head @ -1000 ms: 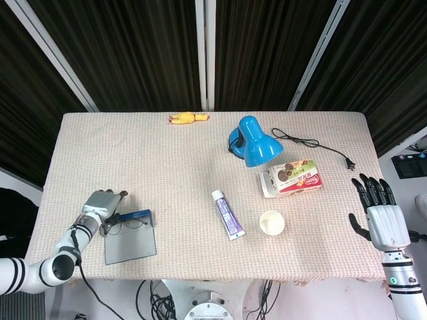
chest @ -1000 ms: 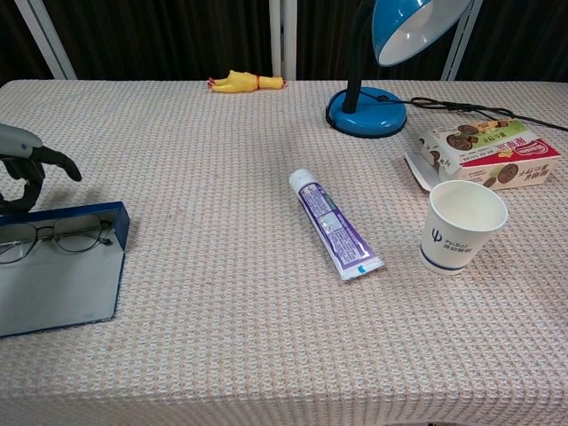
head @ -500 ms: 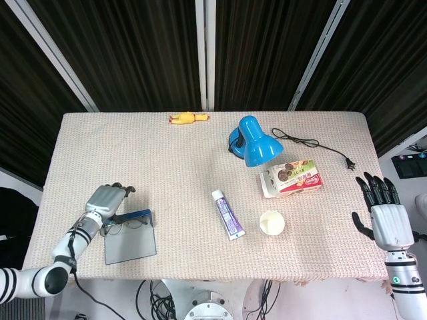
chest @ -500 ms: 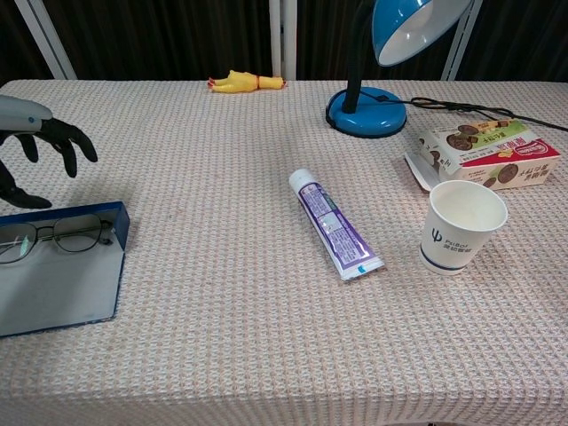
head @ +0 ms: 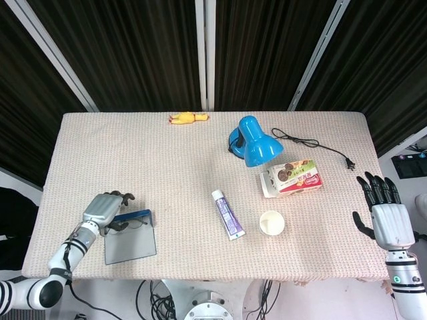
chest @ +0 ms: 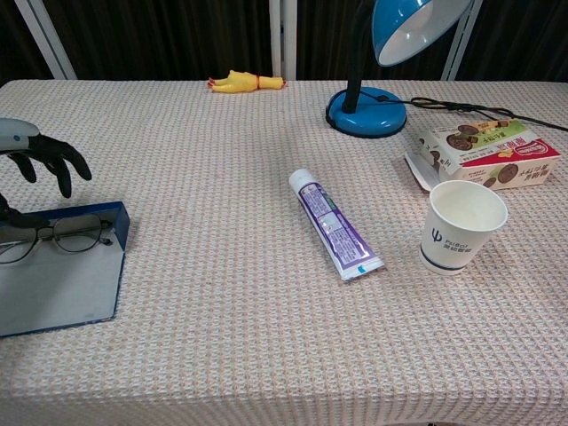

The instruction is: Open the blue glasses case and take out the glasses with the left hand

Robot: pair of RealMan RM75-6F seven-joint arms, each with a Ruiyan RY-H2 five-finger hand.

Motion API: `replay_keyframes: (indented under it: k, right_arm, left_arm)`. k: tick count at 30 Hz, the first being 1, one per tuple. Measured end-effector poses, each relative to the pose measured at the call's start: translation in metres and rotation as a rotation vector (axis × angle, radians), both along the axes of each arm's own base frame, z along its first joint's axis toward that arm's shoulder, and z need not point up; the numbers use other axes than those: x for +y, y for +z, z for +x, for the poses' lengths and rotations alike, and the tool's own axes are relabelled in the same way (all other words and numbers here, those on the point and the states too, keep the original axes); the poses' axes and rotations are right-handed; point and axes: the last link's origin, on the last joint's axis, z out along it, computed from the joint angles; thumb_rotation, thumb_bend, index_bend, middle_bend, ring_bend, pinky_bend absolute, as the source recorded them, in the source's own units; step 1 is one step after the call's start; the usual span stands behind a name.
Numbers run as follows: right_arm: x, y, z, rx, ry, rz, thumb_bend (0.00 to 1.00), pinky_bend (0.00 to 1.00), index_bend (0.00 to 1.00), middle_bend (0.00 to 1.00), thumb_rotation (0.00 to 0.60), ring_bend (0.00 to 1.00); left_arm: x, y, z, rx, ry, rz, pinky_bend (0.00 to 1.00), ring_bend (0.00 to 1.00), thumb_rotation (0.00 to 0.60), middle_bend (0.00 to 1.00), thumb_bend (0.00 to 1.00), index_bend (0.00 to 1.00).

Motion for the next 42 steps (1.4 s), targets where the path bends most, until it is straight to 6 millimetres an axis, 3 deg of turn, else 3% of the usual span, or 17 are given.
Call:
replay_keyframes:
  k: [18,29,42]
  right_arm:
    - [0.001,-0.002,-0.003,-0.002,-0.011,0.004,0.33,0.00,0.00,0.00,0.600,0.00]
    - [0.000,-0.003,-0.005,-0.001,-0.021,0.012,0.33,0.00,0.00,0.00,0.600,0.00]
    - [0.000,-0.004,-0.004,0.000,-0.022,0.014,0.33,0.00,0.00,0.00,0.600,0.00]
  left_arm:
    - [-0.010,-0.018,-0.010,-0.091,-0.001,0.052,0.27,0.19,0.600,0.38,0.29,0.23]
    - [-0.006,-0.021,-0.015,-0.117,0.017,0.063,0.27,0.21,0.600,0.41,0.37,0.23]
    - [-0.007,-0.021,-0.018,-0.103,0.011,0.058,0.27,0.21,0.600,0.42,0.37,0.23]
